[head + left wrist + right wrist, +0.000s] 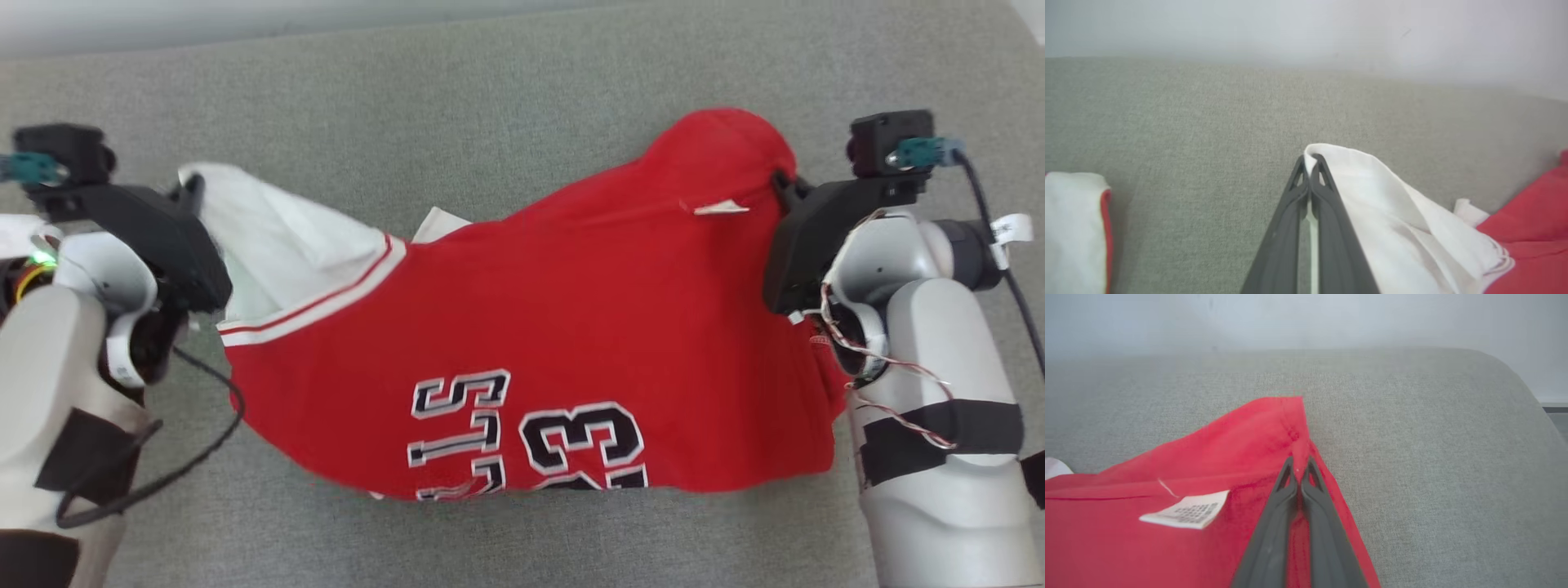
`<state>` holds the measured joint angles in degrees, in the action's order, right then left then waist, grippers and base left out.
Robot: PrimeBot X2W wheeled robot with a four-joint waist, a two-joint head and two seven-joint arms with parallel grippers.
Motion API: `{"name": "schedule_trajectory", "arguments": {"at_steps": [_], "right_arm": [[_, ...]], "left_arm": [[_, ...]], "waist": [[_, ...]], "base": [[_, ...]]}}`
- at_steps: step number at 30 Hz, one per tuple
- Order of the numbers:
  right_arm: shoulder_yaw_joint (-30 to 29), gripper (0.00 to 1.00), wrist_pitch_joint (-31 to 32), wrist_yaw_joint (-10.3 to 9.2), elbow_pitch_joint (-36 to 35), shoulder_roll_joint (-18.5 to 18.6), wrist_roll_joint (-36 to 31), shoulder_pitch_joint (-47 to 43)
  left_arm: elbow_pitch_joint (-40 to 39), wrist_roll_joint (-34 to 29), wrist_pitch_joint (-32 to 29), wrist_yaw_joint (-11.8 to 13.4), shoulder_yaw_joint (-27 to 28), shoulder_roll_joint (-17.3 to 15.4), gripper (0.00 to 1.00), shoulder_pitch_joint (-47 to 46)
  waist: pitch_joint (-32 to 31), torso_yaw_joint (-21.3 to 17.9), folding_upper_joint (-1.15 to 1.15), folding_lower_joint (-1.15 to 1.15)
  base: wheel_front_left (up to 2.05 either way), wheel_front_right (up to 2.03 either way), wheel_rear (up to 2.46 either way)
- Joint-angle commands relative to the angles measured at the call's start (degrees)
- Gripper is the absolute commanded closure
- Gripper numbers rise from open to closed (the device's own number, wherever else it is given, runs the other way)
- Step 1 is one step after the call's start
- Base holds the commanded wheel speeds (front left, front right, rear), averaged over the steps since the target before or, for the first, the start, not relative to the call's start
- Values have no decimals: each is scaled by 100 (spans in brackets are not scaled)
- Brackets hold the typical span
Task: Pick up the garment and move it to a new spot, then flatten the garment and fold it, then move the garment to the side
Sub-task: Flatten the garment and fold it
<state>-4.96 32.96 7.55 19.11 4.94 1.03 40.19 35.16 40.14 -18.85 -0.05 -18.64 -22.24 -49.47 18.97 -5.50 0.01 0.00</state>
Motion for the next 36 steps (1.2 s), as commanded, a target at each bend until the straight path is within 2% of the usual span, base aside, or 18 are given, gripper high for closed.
{"name": "schedule_trajectory", "arguments": {"at_steps": [1, 5, 11, 16, 19, 22, 25, 29, 33, 36], "right_arm": [[-21, 100, -41, -14, -78, 46, 82, 27], [-144, 100, -25, -13, -483, 78, 619, -24], [-349, 100, 219, -13, -1232, 199, 1348, -145], [-489, 100, 506, -13, -1782, 270, 1791, -161], [-460, 100, 690, -13, -1958, 277, 1986, 46], [-431, 100, 619, -13, -1936, 199, 2097, 344], [-266, 100, 204, -13, -1599, 158, 2063, 990], [-109, 100, -888, -13, -648, 109, 1524, 2164], [-398, 100, -2350, -13, 305, 17, 861, 3251], [-705, 100, -3324, -13, 825, -58, 425, 3927]], "left_arm": [[-63, 141, 109, -45, 93, 40, 100, -77], [-371, 621, 547, -255, 565, 149, 100, -119], [-993, 1078, 935, -314, 1056, 215, 100, -243], [-1576, 1269, 949, -230, 1261, 248, 100, -409], [-1861, 1341, 858, -73, 1342, 236, 100, -593], [-1968, 1297, 807, 48, 1364, 202, 100, -825], [-1919, 1103, 882, 253, 1359, 182, 100, -1331], [-1580, 709, 1492, 376, 1337, 279, 100, -2130], [-1198, 618, 2467, 142, 1443, 566, 100, -2883], [-1018, 646, 3115, -165, 1575, 749, 100, -3361]], "waist": [[-139, -12, -1, 0], [-381, -21, -1, 0], [-729, -35, -1, 0], [-802, -84, -1, 0], [-602, -167, -1, 0], [-341, -241, -1, 0], [141, -371, -1, 0], [646, -488, -1, 0], [833, -477, -1, 0], [878, -420, -1, 0]], "base": [[0, 0, 0], [0, 0, 0], [0, 0, 0], [0, 0, 0], [0, 0, 0], [0, 0, 0], [0, 0, 0], [0, 0, 0], [0, 0, 0], [0, 0, 0]]}}
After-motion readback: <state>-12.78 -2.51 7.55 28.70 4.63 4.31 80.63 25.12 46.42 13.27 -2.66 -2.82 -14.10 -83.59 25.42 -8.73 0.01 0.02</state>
